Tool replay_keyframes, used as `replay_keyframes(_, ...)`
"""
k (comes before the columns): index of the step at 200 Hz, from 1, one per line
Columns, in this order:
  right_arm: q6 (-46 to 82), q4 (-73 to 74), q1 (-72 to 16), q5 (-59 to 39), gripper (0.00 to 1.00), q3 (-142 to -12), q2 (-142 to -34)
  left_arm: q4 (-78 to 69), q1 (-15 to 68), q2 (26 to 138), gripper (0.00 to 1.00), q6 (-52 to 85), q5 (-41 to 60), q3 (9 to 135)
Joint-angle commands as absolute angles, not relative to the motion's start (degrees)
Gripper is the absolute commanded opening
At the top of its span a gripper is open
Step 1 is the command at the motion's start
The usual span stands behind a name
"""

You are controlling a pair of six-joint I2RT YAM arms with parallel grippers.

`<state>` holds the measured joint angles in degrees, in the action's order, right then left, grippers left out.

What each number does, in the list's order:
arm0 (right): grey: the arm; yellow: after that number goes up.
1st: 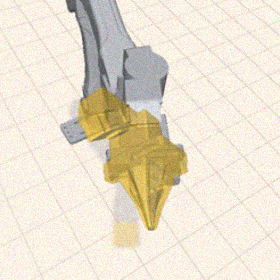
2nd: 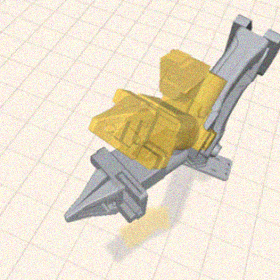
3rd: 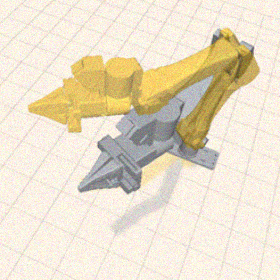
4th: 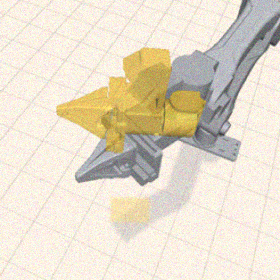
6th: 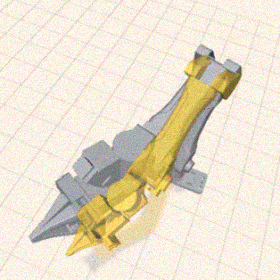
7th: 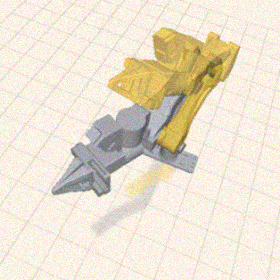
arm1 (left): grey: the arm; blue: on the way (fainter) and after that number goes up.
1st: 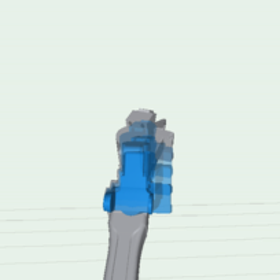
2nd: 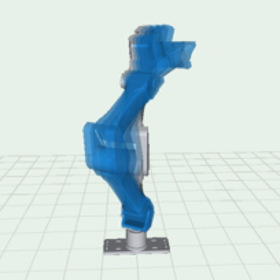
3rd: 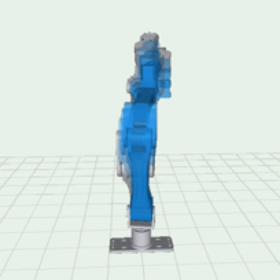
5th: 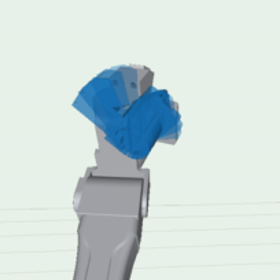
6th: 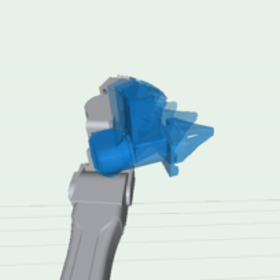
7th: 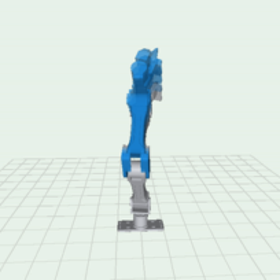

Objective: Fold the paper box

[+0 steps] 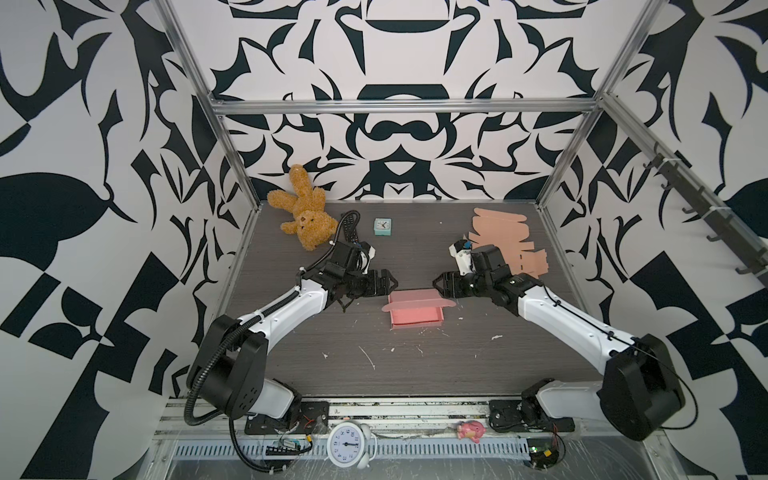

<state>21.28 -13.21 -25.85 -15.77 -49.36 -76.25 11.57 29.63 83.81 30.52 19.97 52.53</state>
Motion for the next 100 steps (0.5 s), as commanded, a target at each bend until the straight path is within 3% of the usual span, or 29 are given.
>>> replay_keyframes(1, 22.9, -9.1, -25.6, -16.5, 0.69, -48.3, -76.5, 10.0, 29.4, 85.3, 0.96, 31.5, 21.9, 51.0)
replay_keyframes(100, 24.3, -6.2, -25.6, -17.9, 0.66, -44.4, -79.6, 5.7, 30.4, 86.1, 0.89, 33.1, 23.4, 46.4)
